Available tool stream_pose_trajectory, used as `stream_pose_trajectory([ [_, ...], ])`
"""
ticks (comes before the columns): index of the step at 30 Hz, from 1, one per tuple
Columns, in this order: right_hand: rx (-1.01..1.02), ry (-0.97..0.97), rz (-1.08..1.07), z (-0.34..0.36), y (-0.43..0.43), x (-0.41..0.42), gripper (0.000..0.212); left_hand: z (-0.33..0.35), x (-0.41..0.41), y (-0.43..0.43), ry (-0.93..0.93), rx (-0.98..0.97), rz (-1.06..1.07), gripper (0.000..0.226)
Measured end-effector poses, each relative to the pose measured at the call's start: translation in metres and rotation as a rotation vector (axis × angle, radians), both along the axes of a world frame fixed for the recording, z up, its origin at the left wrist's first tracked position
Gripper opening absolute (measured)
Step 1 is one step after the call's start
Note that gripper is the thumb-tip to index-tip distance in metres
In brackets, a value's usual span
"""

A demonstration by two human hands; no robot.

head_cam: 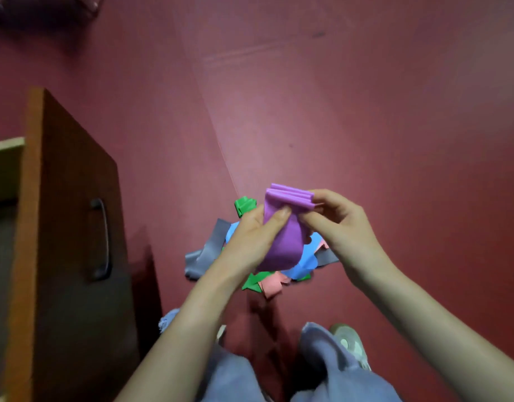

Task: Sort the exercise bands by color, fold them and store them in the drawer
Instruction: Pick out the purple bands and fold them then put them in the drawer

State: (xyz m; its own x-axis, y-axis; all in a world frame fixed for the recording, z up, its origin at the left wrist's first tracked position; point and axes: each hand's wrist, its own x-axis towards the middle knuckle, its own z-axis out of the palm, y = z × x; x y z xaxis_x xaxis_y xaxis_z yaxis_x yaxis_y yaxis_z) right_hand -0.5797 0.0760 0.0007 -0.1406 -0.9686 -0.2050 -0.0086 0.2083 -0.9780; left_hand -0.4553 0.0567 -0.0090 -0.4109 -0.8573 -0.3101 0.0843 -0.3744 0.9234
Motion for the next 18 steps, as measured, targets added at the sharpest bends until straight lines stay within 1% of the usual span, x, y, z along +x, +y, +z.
stream_pose_trajectory([
  [4,-0.090,0.091,-0.030,0.051,0.024,0.004,0.033,0.053,0.003,0.021,0.002,-0.070,-0.015,0.023],
  [8,-0.176,0.199,0.006,0.103,0.054,0.008,0.026,0.099,0.010,0.050,0.043,-0.131,-0.004,0.023],
  [11,-0.238,0.245,0.003,0.139,0.072,0.011,0.034,0.126,0.015,0.070,0.055,-0.157,0.019,0.024],
  [15,-0.352,0.301,0.018,0.185,0.104,0.015,0.039,0.167,0.021,0.106,0.074,-0.220,0.025,0.023],
  [16,-0.366,0.306,0.020,0.193,0.113,0.015,0.039,0.175,0.024,0.114,0.064,-0.223,0.016,0.022],
  [18,-0.402,0.303,-0.007,0.210,0.126,0.017,0.033,0.188,0.030,0.127,0.038,-0.240,-0.001,0.023],
])
